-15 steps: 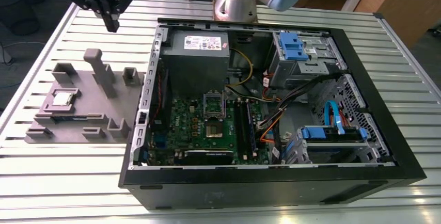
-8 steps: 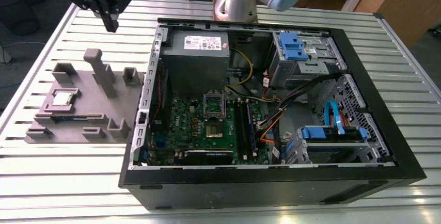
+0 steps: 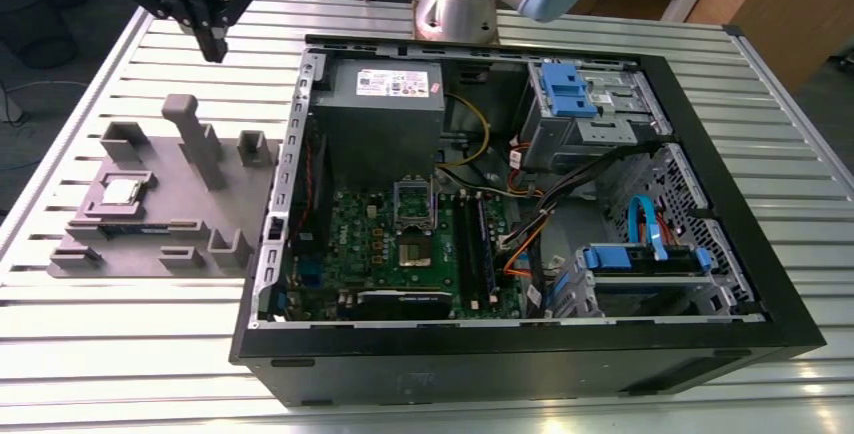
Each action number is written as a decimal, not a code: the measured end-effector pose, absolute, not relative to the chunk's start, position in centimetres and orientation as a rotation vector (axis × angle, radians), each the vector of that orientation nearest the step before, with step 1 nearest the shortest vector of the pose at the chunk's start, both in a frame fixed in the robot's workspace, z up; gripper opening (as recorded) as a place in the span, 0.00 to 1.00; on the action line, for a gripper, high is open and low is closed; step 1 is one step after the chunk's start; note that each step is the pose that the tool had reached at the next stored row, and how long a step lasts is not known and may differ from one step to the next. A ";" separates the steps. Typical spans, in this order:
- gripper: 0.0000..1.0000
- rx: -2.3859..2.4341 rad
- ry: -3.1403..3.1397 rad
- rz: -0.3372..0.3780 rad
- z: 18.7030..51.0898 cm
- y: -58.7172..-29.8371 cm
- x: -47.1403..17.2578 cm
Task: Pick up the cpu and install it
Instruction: 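Reach for the cpu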
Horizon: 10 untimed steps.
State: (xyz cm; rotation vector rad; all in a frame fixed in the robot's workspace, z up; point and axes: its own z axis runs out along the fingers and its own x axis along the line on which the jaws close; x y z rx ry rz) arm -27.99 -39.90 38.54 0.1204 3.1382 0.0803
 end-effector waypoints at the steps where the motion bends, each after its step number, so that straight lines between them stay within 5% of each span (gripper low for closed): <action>1: 0.10 0.120 3.138 0.080 38.5 -39.9 -28.0; 10: 0.10 0.120 3.138 0.080 38.5 -39.9 -28.3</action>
